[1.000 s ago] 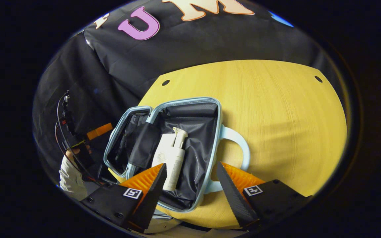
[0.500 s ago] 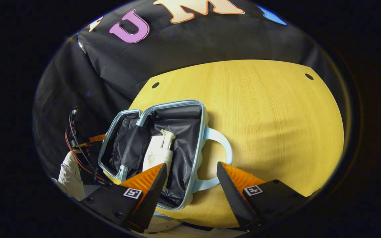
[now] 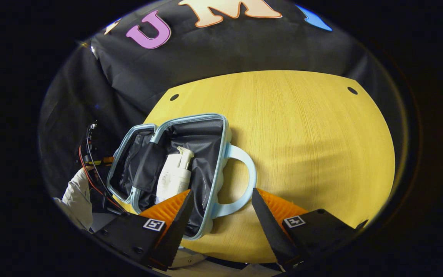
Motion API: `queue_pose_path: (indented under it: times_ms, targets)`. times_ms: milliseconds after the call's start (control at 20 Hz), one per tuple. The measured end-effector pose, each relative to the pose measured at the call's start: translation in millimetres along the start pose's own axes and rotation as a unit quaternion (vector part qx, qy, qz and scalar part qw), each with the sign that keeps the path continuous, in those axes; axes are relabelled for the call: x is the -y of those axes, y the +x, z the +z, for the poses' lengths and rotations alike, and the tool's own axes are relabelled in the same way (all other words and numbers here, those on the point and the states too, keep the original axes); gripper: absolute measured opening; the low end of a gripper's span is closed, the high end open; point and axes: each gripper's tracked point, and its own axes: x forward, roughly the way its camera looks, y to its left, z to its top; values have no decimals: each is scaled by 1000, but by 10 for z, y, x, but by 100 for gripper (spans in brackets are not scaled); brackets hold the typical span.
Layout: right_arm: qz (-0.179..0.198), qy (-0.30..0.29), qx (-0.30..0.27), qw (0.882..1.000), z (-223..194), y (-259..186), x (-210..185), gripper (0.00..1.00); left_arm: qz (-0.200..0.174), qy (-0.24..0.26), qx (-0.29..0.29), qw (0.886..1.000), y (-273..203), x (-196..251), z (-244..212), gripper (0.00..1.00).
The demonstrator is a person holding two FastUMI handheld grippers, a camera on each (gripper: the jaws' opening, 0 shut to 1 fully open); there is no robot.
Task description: First open the suitcase, pack the skin care products into it, and then close the suitcase.
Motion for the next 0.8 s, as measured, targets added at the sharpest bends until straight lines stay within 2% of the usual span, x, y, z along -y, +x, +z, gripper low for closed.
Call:
queue_pose_path:
  times_ms: [150,200,250,350,500,550,600,650,700,800]
  targets:
    - [21,-16,26,999,85,-121,-35,96,28,32,63,997,-421,5,300,0]
    - [28,-24,35,999,97,-176,-47,92,27,31,85,996,-607,86,387,0]
    - [34,-32,41,998,82,-189,-64,96,26,34,107,993,-800,160,503,0]
    - [48,-48,55,996,54,-238,-56,96,28,50,149,987,-1271,291,698,0]
    - [65,-62,74,993,64,-495,115,96,21,84,197,977,-1975,676,852,0]
    - [70,-61,82,992,79,-587,189,92,19,94,211,973,-2211,820,876,0]
    - [73,-58,91,991,79,-648,267,92,18,101,222,970,-2408,955,890,0]
    - [76,-54,97,991,82,-725,371,92,13,108,228,968,-2534,1116,873,0]
    - [78,-49,102,991,58,-802,472,96,7,112,233,966,-2660,1275,850,0]
    - [79,-41,112,990,14,-950,681,96,1,126,243,962,-2788,1636,806,0]
